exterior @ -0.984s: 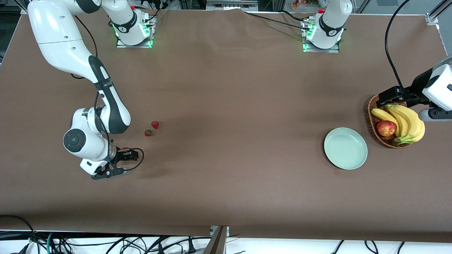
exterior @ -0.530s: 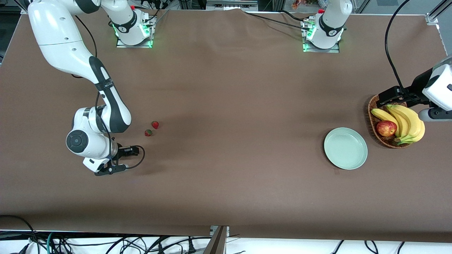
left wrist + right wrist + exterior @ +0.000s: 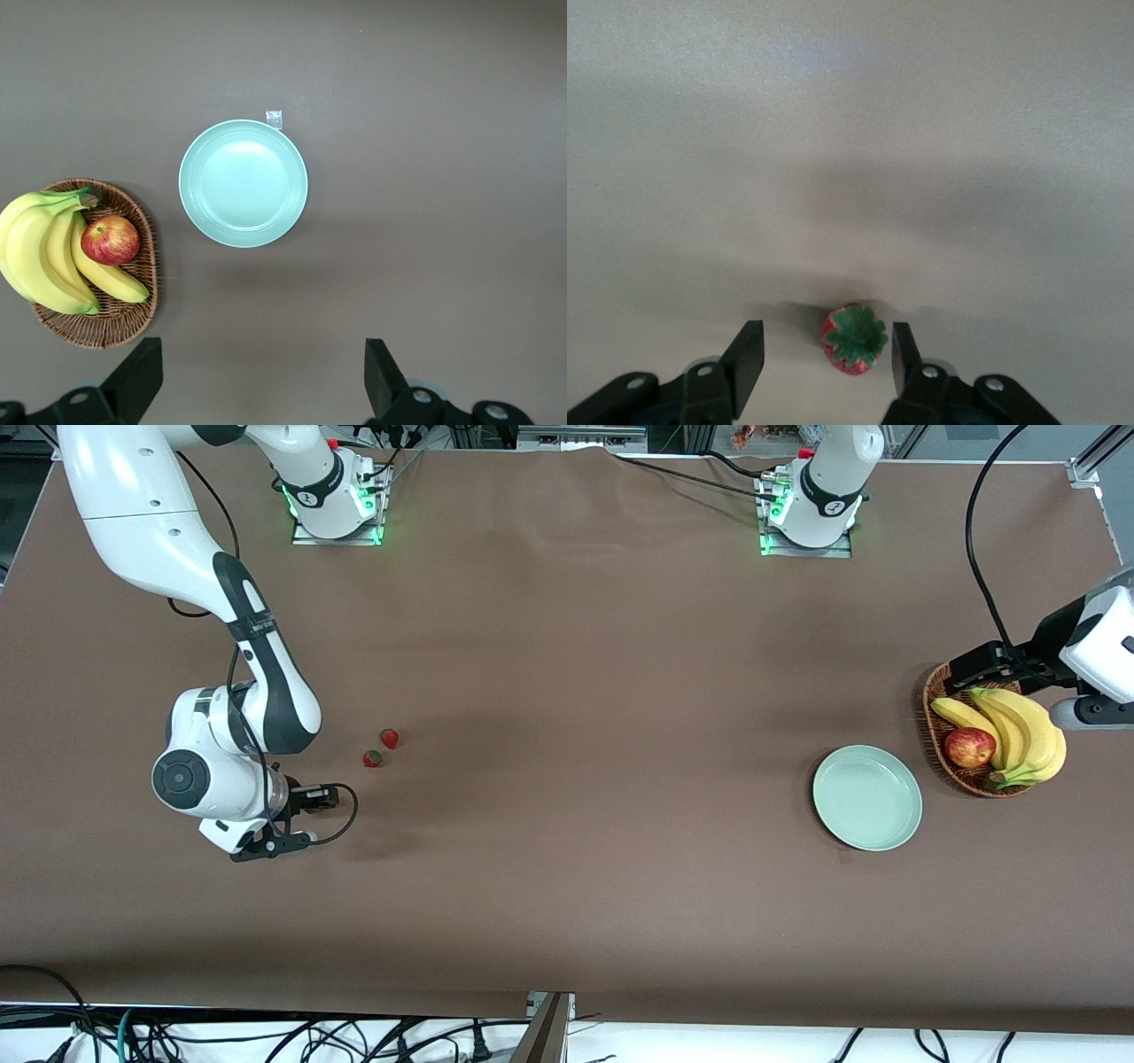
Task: Collect all strawberries into plate
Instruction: 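Reach the open right gripper down over a red strawberry, then close the right gripper on the strawberry and lift it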
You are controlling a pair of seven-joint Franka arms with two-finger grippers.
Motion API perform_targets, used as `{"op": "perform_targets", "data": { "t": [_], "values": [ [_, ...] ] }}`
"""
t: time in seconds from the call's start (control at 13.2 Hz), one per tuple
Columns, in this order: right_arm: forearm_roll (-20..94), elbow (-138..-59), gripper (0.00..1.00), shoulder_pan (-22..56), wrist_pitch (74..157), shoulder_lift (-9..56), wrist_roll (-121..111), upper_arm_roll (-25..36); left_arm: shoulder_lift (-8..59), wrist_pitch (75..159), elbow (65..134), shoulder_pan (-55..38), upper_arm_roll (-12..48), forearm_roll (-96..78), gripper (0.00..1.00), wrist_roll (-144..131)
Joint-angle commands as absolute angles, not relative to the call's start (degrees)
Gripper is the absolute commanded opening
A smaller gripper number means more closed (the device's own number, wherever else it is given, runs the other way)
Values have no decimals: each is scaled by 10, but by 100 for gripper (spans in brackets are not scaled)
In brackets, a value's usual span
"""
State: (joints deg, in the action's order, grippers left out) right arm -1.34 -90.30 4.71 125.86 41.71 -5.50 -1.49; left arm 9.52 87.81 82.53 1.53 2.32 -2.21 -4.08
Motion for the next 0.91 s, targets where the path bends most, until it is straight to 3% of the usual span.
{"op": "perform_targets", "data": {
  "t": [0.0,0.3,0.45,0.83],
  "values": [
    [-11,-914,65,39,1257,409,-64,-22,102,872,810,17,25,-19,100,-44],
    [-11,-914,65,31,1262,411,-64,-22,101,872,809,17,25,-20,100,-44],
    [-11,-914,45,31,1262,412,-65,-22,102,872,809,17,25,-20,100,-44],
    [-11,-914,32,30,1265,415,-65,-22,102,872,810,17,25,-21,100,-44]
  ]
}}
